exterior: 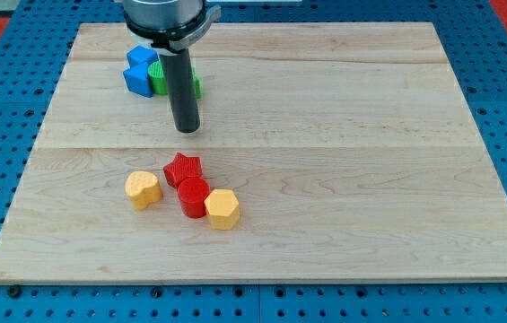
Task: Move your arm towards center
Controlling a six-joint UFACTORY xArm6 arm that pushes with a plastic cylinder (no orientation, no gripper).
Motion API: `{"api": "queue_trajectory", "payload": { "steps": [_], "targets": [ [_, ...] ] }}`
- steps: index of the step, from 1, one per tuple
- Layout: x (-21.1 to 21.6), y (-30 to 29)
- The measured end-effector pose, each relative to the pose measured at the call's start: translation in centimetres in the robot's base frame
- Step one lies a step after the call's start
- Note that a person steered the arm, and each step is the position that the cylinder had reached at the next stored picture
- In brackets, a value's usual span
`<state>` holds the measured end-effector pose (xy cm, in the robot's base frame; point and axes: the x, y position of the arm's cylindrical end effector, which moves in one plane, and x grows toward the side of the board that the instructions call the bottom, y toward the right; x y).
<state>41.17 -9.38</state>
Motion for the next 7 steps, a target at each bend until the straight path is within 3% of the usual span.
{"api": "queue_trajectory", "payload": {
  "steps": [7],
  "targets": [
    [-0.1,-4.2]
  ]
}}
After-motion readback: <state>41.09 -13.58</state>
